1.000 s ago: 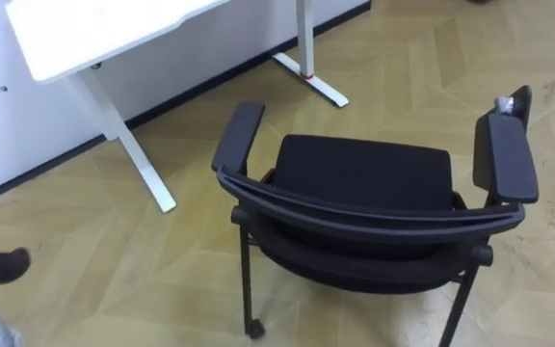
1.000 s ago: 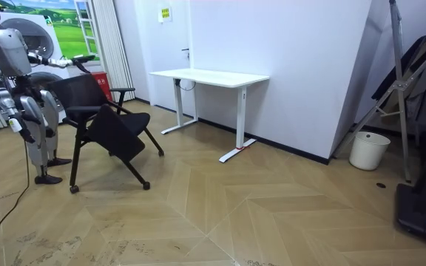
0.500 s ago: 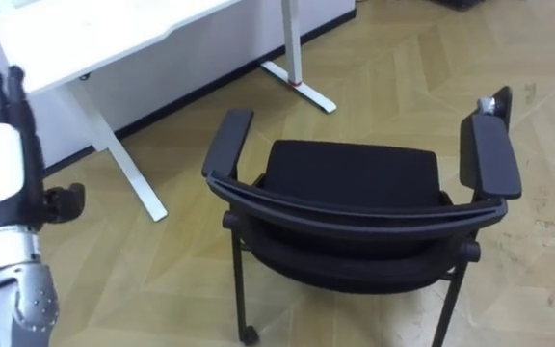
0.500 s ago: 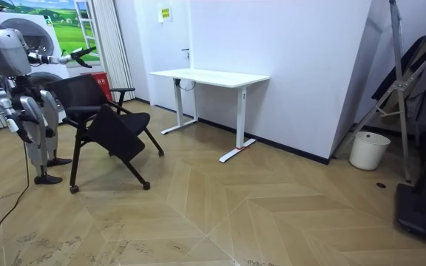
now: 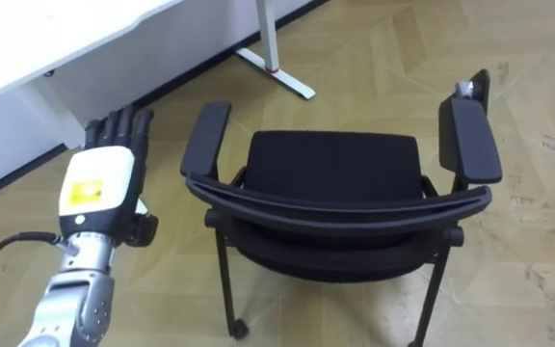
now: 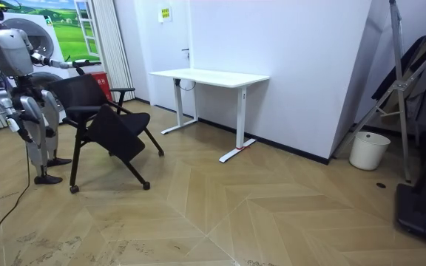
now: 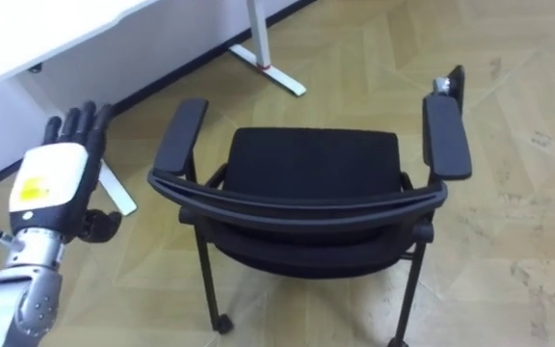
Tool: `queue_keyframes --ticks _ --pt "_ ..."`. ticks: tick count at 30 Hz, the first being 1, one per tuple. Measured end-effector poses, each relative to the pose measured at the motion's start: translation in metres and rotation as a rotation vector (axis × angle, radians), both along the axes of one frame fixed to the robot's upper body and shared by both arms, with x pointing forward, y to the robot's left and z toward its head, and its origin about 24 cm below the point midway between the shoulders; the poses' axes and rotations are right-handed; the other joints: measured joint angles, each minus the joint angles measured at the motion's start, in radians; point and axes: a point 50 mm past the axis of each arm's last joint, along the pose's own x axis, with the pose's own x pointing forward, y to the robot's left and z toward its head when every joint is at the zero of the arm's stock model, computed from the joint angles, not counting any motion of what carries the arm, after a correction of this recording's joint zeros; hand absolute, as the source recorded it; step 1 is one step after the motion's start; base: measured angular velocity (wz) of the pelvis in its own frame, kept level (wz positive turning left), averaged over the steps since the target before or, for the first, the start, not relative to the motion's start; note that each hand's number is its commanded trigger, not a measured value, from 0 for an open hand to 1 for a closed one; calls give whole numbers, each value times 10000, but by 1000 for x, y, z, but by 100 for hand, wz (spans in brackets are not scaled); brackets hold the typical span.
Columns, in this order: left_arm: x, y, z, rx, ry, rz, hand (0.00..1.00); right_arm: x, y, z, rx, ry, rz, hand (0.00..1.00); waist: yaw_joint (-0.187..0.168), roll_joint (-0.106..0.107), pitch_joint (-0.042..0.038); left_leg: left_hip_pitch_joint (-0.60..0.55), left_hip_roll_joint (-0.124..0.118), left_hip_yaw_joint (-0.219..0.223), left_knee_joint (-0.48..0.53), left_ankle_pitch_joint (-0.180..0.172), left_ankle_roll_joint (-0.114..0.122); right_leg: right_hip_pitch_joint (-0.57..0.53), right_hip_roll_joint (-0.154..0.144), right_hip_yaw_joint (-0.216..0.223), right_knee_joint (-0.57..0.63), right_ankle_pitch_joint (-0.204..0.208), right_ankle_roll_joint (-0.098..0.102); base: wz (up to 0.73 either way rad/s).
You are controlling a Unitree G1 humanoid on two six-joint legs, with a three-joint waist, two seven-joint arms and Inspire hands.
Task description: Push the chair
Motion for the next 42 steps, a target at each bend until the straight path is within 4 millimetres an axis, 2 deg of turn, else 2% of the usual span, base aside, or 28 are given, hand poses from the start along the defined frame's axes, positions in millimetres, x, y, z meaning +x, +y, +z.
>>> queue_keyframes --ticks 4,17,25,35,42 --pt "5 -1 3 105 134 -109 0 0 0 0 -36 6 -13 0 -20 1 -1 4 1 30 0 0 0 1 1 8 0 0 0 0" --pt "5 -1 2 525 505 -210 0 0 0 0 -38 34 58 0 -153 38 -22 7 7 35 15 0 0 2 2 11 26 18 -22 0" --pt "7 -5 11 487 248 -379 0 1 -1 0 -70 27 62 0 -151 107 14 54 5 35 14 0 0 12 12 126 30 28 -20 -2" --pt "6 -24 11 915 568 -1186 0 6 0 1 -48 -101 82 0 -204 149 31 46 6 54 12 0 0 10 21 176 1 27 -19 0" --pt "5 -29 9 936 823 -1453 0 13 0 2 -58 -244 165 0 -409 123 50 42 6 56 8 0 0 13 19 193 -4 26 -17 0"
